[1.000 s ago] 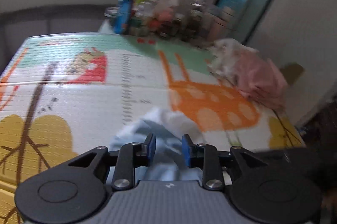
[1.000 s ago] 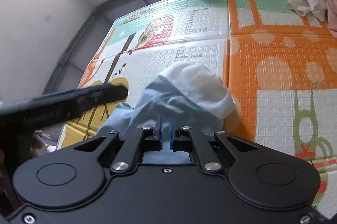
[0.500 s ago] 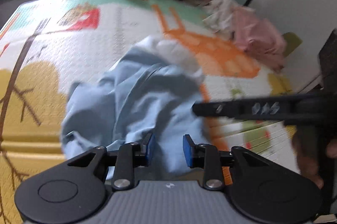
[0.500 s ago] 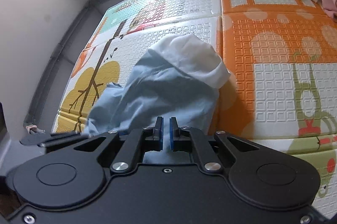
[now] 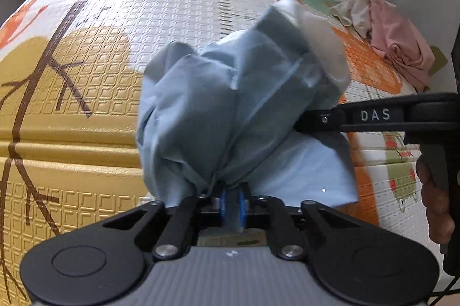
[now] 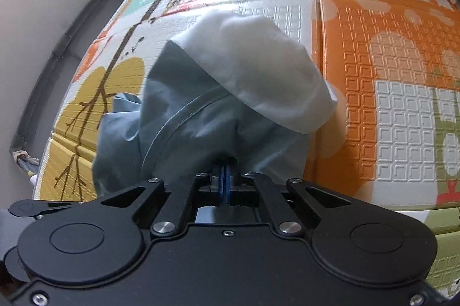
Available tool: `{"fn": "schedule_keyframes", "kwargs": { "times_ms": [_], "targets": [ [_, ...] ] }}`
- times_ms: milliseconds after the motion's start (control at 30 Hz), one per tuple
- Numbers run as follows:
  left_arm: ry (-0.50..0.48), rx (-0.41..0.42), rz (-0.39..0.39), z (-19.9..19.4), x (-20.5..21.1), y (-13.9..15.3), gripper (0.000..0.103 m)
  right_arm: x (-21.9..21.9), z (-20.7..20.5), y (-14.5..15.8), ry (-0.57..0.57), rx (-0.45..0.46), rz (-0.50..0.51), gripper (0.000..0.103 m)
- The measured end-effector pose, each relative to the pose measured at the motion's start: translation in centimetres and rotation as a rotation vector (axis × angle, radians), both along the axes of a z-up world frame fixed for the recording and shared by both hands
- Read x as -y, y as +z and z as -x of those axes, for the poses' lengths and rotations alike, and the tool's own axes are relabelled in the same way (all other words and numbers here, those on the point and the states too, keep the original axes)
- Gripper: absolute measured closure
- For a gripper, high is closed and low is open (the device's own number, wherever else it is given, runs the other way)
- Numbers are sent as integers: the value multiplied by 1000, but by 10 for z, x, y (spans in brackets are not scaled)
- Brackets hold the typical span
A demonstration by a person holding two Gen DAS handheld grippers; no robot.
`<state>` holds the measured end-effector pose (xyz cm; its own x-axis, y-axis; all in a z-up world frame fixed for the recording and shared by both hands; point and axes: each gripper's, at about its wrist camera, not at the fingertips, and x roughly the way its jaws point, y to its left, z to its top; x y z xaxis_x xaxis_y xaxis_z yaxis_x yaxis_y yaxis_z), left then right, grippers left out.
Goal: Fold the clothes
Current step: 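Open the right gripper and release the shirt while the left gripper holds the bundle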
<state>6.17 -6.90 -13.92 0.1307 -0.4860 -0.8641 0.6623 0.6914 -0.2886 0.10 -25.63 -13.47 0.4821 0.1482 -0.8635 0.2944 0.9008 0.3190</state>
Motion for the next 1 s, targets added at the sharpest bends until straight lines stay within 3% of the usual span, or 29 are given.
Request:
{"fn": "schedule_keyframes", "kwargs": {
  "times_ms": [133,333,500,567,667,700,1000],
  "targets": [
    [12,-16,6,-5,-2,-2,98,-1,-3,-3,24,-3,17,103],
    [-34,65,-19,11,7,20,93,7,4,12,29,41,-26,100],
    [-23,100,66,16,0,49,75,21,21,37,-11,118,-64,82],
    [-5,148,97,17,-7,61,67,27,30,47,-27,149,-71,79],
    [35,250,96,14,-10,71,52,39,38,56,-67,171,-65,62],
    [47,257,93,10,-10,70,51,42,41,56,-83,167,-65,57],
    [124,235,22,-39,-3,35,45,54,54,27,-131,65,-120,49]
  ]
}}
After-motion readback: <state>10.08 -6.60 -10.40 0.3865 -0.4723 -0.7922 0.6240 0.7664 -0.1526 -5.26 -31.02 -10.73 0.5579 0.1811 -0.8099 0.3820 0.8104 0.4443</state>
